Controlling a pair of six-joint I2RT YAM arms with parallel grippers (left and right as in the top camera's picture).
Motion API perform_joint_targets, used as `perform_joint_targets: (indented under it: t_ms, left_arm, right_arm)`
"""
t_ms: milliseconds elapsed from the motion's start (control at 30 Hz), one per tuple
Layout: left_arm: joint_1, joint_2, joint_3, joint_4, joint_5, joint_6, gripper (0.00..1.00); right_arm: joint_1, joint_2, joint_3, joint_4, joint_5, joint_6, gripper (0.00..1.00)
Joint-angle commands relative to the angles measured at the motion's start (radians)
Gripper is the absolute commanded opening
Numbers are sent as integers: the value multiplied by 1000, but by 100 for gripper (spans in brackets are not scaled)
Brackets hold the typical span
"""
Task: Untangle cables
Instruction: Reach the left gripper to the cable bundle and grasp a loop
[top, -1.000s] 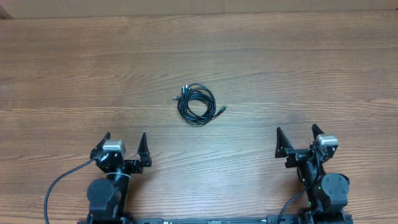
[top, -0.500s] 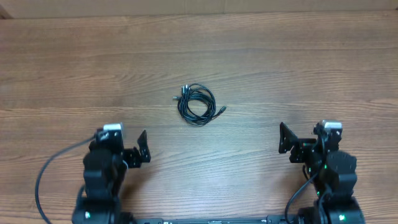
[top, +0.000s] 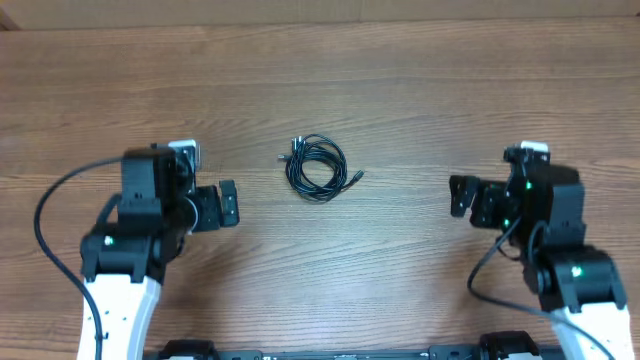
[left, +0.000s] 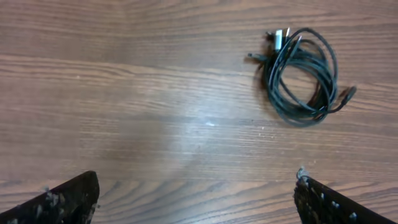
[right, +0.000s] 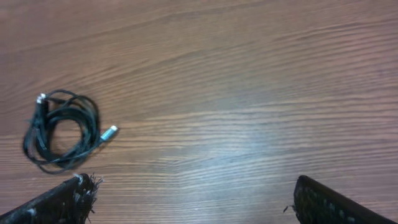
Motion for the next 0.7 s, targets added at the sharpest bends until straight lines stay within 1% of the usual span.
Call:
perform_joint_targets:
  t_ms: [0, 133, 233, 300, 333, 367, 433, 533, 600, 667]
  left_arm:
    - [4, 42, 40, 8, 90, -11, 100]
    - [4, 77, 40, 111, 216, -24, 100]
    - [0, 116, 40, 246, 296, -109, 100]
    - [-12, 141, 40, 288, 283, -142, 99]
    - [-24, 160, 40, 305, 261, -154, 95]
    - [-39, 182, 40, 316, 226, -172, 95]
    - [-80, 238, 40, 336, 173, -201, 92]
    - [-141, 320, 40, 375, 148, -227, 89]
    - [-198, 401, 40, 415, 129, -254, 79]
    - [-233, 459, 40, 429, 87, -298, 76]
  right_arm:
    - [6, 46, 69, -7, -43, 10, 100]
    - [6, 68, 74, 9, -87, 11, 100]
    - [6, 68, 74, 28, -88, 11, 100]
    - [6, 68, 74, 39, -88, 11, 100]
    - [6, 68, 74, 43, -88, 11, 100]
    - [6, 68, 74, 48, -89, 11, 100]
    - [6, 68, 74, 57, -89, 11, 100]
    - [6, 68, 74, 61, -88, 11, 100]
    - [6, 68, 74, 61, -88, 11, 100]
    - [6, 68, 74, 61, -88, 11, 100]
